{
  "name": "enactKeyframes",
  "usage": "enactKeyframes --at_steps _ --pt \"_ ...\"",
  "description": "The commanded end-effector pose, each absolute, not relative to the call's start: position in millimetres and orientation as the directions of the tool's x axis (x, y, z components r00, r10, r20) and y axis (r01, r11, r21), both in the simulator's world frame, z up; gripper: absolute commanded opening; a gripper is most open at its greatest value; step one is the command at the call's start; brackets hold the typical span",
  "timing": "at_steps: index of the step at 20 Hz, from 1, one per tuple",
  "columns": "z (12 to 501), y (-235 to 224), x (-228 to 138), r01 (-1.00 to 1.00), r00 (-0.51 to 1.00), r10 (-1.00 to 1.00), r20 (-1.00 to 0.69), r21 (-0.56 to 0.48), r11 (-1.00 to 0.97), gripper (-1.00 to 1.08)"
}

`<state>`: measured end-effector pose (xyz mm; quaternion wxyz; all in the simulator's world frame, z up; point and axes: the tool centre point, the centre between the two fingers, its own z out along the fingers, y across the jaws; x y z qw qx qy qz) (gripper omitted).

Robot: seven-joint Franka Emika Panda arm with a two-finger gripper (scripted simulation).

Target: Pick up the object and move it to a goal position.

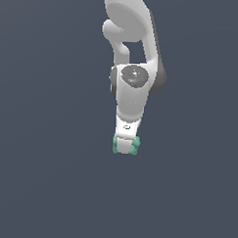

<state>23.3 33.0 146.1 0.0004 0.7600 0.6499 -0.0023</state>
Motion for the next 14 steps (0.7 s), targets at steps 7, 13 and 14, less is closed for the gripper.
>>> enactKeyframes --at_steps 7,13,14 --pt "145.8 37.6 25.3 0.997 0.071 0.997 0.000 0.000 -0.071 1.00" --pt "142.1 37.4 25.1 0.997 0.073 0.997 0.000 0.000 -0.073 1.00" --pt "139.3 37.7 25.1 0.997 0.072 0.997 0.000 0.000 -0.072 1.00"
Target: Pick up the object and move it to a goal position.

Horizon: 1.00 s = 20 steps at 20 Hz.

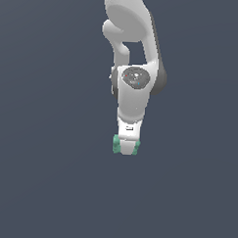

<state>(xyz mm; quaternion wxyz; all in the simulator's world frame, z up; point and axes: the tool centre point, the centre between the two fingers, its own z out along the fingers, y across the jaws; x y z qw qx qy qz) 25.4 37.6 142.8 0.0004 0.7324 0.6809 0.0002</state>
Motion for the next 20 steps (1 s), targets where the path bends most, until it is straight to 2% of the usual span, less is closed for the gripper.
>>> enactKeyframes --at_steps 1,8,13,14,20 --pt "135.7 37.5 25.0 0.997 0.072 0.997 0.000 0.000 -0.072 1.00" --pt "101.8 38.2 23.9 0.998 0.068 0.998 0.000 0.000 -0.068 1.00" --pt "95.6 37.9 25.2 0.998 0.068 0.998 0.000 0.000 -0.068 1.00" --pt "95.6 37.9 25.2 0.998 0.068 0.998 0.000 0.000 -0.068 -1.00" --pt "95.6 37.9 25.2 0.998 0.068 0.998 0.000 0.000 -0.068 -1.00"
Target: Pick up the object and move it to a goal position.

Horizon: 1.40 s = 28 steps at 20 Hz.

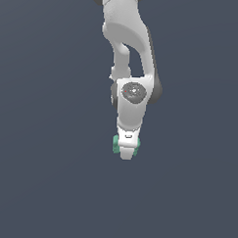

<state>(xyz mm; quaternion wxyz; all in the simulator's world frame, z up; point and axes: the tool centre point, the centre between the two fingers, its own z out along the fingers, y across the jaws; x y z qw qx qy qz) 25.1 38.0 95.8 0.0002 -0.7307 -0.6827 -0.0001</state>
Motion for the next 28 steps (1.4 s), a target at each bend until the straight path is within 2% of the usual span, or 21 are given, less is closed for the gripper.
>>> enactKeyframes --at_steps 1,12,28 --pt "95.6 37.9 25.2 0.998 0.068 0.998 0.000 0.000 -0.068 -1.00" --pt "112.3 20.2 21.5 0.998 0.068 0.998 0.000 0.000 -0.068 -1.00" --pt "212.5 -87.2 2.5 0.998 0.067 0.998 0.001 0.000 -0.067 -1.00"
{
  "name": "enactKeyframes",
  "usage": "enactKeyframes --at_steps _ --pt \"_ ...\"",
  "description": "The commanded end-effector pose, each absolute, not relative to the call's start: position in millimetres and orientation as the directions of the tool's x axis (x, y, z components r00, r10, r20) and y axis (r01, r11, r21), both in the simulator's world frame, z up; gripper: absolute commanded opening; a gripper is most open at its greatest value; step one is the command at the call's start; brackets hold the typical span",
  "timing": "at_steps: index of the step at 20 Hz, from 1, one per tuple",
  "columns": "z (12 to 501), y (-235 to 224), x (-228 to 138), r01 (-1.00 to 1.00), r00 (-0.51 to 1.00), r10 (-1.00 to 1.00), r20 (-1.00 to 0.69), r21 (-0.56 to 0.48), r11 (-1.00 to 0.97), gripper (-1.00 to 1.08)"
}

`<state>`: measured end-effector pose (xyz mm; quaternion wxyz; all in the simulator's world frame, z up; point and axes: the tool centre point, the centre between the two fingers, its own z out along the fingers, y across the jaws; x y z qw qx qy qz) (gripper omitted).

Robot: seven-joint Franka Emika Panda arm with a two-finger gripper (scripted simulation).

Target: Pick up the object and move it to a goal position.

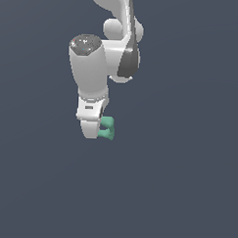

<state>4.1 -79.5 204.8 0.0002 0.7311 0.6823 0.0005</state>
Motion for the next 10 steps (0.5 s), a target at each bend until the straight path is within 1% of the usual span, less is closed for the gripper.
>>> enactKeyframes --at_steps 1,5,10 --pt "216.4 -91.4 2.0 0.998 0.067 0.998 0.001 0.000 -0.067 -1.00" --pt "226.2 -102.1 0.9 0.998 0.067 0.998 0.001 0.000 -0.067 -1.00" --pt "226.5 -103.1 1.9 0.998 0.068 0.998 0.000 0.000 -0.068 -1.00"
